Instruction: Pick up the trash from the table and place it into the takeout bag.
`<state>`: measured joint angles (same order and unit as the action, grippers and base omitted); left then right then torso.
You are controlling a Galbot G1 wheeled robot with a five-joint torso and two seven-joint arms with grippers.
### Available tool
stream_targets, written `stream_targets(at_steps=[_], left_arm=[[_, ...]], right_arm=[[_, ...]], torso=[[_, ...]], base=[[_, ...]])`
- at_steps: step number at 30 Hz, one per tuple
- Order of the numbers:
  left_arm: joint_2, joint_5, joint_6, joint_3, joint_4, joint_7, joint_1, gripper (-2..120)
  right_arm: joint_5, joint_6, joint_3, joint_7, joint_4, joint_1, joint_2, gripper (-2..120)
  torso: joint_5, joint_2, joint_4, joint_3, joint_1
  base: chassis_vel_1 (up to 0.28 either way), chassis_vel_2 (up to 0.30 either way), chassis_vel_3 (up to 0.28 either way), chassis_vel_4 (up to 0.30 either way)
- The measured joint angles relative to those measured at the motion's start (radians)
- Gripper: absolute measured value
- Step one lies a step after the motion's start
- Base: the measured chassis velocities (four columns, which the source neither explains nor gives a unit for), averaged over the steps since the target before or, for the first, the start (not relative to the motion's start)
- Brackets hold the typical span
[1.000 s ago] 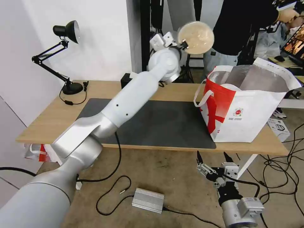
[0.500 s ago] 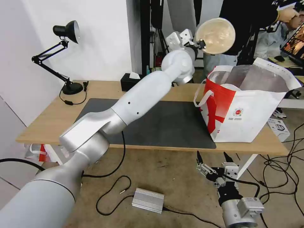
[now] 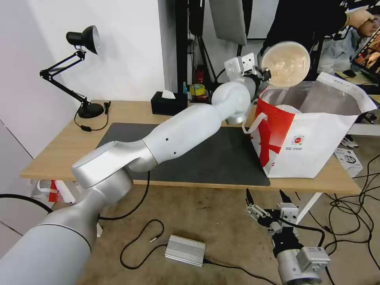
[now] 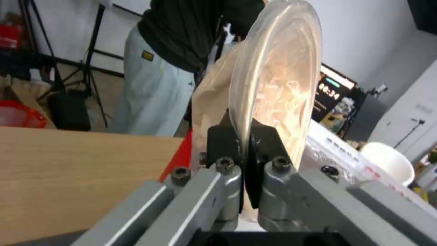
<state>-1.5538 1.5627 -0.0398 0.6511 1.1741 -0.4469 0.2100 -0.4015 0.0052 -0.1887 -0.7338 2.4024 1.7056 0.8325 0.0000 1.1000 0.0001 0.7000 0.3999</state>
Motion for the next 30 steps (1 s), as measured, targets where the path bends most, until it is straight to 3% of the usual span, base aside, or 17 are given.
stream_targets(at_steps=[30], left_arm=[[0.014,-0.092,0.001,0.142,0.007,0.024,-0.009,0]], right_arm=[[0.000,0.000,0.000,0.000,0.000,0.000,0.000,100]], torso=[[0.0000,0.000,0.0000,0.000,0.000]], base=[[0.000,0.000,0.000,0.000]])
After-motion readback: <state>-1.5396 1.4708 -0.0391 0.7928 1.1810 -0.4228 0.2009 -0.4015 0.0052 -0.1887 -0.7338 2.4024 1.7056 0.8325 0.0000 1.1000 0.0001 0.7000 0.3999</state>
